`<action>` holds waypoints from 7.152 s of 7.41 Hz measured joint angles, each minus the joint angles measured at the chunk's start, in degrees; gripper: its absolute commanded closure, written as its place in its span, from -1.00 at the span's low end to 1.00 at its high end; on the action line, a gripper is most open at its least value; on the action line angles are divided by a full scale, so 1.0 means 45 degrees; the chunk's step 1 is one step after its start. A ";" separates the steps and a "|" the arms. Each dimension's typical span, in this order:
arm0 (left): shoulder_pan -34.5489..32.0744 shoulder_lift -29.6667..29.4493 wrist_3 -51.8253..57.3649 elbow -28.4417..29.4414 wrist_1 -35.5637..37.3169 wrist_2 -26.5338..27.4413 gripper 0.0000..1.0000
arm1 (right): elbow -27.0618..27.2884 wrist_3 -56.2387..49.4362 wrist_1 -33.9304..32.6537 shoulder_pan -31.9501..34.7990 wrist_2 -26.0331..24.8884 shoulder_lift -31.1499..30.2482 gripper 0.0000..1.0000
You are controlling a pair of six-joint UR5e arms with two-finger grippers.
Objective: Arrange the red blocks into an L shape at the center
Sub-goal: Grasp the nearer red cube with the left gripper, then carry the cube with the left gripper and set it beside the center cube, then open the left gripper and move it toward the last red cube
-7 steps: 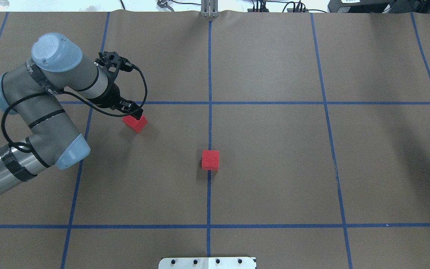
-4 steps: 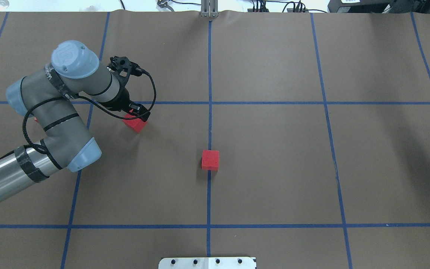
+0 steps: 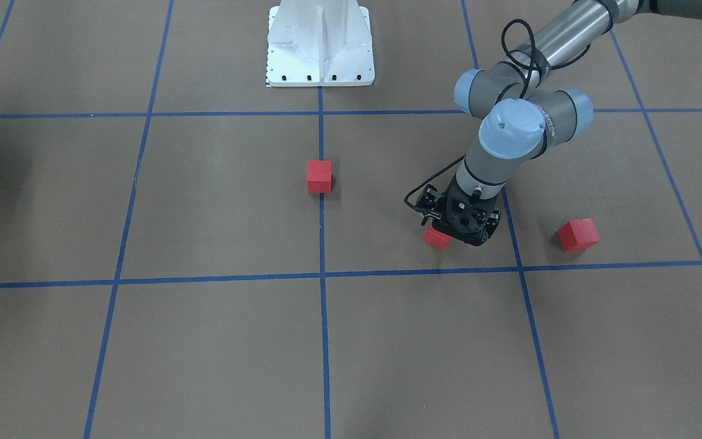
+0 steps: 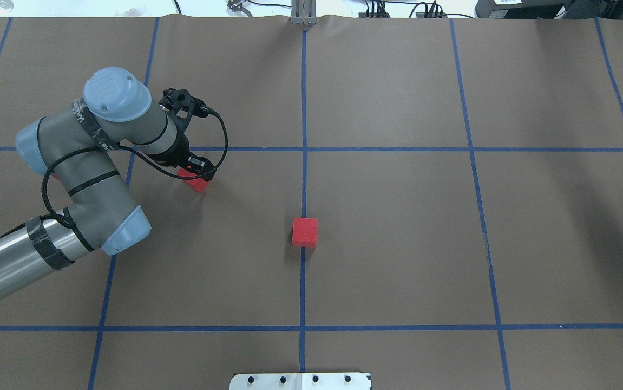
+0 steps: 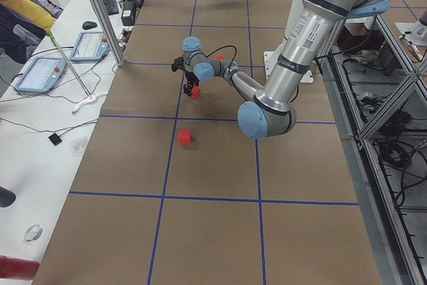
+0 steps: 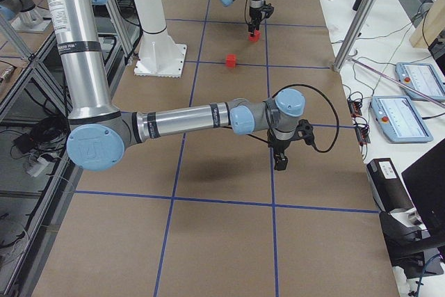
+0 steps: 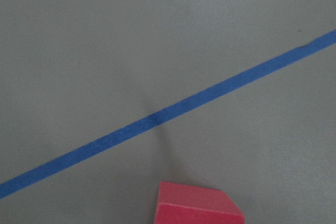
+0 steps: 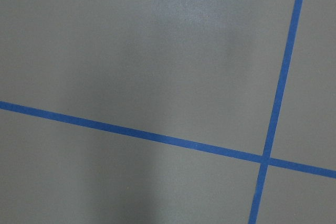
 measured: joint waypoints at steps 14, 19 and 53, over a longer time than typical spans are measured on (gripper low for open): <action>0.2600 -0.5090 -0.7421 0.1937 0.2495 0.1098 1.00 | -0.0040 0.0013 0.0000 0.0055 -0.0273 -0.0125 -0.99; 0.2739 -0.5009 -0.7454 0.1944 0.2485 0.1450 1.00 | -0.0039 0.0039 0.0000 0.0055 -0.0274 -0.0098 -0.99; 0.0601 -0.0887 -0.2202 -0.3012 0.4131 0.0453 -1.00 | -0.0063 -0.0052 0.0000 0.0149 -0.0293 -0.0256 -0.99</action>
